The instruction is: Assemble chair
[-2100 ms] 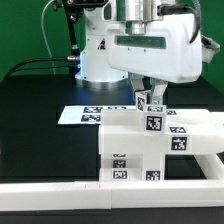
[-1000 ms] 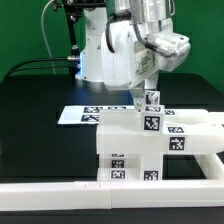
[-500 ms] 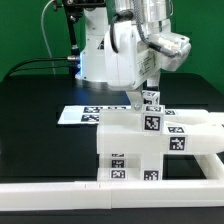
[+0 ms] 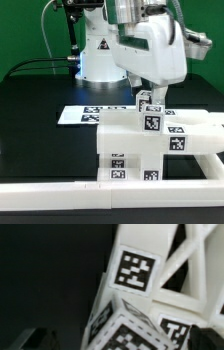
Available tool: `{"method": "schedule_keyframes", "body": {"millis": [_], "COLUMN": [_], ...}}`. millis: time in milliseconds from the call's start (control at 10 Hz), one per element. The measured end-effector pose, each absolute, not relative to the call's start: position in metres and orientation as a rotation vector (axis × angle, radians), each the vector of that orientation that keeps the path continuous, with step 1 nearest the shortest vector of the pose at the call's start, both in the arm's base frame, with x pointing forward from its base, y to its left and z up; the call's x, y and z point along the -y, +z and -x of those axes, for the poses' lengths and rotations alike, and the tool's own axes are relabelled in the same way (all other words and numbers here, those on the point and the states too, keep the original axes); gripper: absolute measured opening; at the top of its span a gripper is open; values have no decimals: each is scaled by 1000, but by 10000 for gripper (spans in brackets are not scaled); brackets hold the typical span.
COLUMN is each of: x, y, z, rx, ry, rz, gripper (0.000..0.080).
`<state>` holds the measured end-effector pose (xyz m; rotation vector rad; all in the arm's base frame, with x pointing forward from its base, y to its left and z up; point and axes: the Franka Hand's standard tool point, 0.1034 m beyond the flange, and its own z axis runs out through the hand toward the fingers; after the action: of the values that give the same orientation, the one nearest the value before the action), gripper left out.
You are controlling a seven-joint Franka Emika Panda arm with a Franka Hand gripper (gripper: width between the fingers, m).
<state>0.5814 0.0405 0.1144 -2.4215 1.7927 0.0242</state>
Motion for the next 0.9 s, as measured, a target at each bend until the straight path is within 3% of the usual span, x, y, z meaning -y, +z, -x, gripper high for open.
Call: {"method": "schedule_keyframes", "body": {"millis": [300,600,700,800,900], "x": [-38,-38,-38,-38,-38], "y": [112,111,111,111,111], "z": [-581,-581,-581,-581,-581], "rx": [-1029,-975,-996,-1115,-1212], "ry": [-46,-52,-51,-47,-43], "rz": [2900,2924,2915,2870,2830], "gripper": [649,622,441,441,278]}}
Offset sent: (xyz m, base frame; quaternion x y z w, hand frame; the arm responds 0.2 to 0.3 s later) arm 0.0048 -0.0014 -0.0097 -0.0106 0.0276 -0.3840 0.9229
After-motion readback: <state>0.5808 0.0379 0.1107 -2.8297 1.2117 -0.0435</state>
